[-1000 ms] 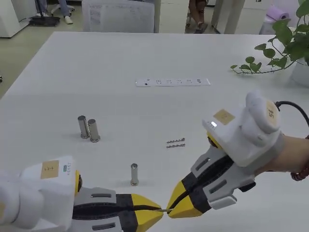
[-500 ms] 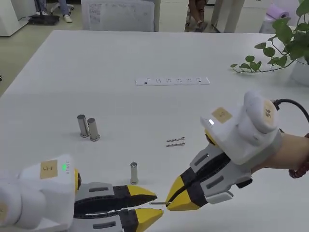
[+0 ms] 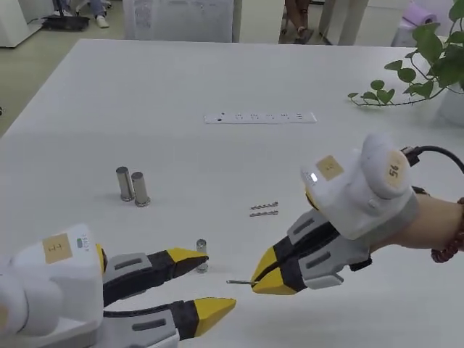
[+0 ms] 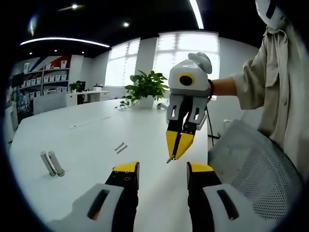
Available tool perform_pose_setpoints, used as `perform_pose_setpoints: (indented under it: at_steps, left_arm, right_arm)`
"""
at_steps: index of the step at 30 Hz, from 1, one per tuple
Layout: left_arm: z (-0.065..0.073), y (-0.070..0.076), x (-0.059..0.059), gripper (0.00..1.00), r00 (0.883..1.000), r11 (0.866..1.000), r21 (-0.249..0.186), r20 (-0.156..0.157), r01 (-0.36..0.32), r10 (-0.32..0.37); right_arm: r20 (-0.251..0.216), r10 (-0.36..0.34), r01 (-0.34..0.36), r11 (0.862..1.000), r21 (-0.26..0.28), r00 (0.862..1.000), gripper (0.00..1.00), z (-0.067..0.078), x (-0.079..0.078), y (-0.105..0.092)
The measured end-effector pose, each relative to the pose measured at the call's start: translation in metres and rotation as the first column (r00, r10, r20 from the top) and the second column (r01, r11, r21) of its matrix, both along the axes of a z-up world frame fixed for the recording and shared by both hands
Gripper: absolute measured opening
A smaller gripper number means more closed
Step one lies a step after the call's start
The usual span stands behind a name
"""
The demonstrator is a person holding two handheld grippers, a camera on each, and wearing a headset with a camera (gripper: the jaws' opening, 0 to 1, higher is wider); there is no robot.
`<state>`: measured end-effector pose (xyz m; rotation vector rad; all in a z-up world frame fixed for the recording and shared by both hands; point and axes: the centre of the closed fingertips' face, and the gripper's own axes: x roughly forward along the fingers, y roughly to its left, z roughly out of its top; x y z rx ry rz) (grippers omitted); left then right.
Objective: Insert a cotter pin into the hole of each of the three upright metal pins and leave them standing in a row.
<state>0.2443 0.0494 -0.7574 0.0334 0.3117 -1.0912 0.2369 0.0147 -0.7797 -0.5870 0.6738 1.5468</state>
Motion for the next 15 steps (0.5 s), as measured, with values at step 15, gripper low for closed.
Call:
perform_pose_setpoints:
  at_steps: [15]
  left_arm:
    - [-0.015, 0.018, 0.026, 0.39, 0.993, 0.993, 0.014, 0.009, -0.114, 0.114]
  right_arm:
    - [0.070, -0.035, 0.037, 0.999, -0.029, 0.997, 0.02, -0.007, 0.029, 0.001]
